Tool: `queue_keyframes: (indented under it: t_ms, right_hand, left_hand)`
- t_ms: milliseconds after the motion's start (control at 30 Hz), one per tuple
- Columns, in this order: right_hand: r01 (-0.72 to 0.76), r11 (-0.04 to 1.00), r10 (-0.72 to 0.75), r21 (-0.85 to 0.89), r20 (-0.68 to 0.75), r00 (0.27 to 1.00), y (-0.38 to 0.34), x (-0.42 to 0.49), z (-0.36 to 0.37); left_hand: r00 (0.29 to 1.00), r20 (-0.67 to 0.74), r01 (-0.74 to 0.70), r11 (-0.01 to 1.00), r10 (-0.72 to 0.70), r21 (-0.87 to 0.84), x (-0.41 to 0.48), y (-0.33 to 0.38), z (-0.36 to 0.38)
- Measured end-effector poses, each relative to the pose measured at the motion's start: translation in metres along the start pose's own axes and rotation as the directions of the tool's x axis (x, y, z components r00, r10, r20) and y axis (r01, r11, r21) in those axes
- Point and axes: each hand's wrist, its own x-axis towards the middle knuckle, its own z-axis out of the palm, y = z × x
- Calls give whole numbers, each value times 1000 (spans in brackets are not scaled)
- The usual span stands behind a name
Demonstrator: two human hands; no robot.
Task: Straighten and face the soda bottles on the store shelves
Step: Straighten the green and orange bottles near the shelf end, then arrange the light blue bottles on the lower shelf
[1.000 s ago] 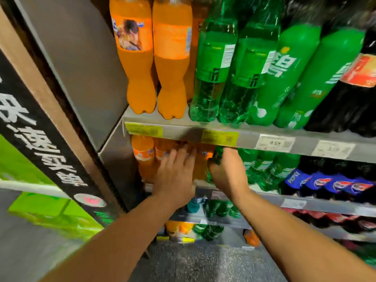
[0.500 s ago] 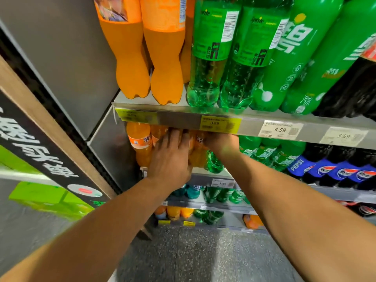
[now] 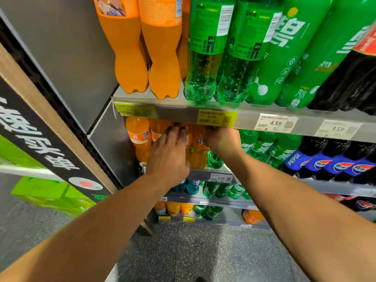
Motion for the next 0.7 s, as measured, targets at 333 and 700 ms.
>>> queue_keyframes:
  t_ms: [333, 700]
  right_hand:
    - [86, 993, -89, 80, 31, 996, 10, -49, 1]
    - [6, 990, 42, -140, 334, 942, 77, -116, 73]
  left_hand:
    - [999, 34, 39, 996, -37, -74, -29, -16, -9]
    - [952, 282, 165, 973, -116, -159, -74, -18, 51]
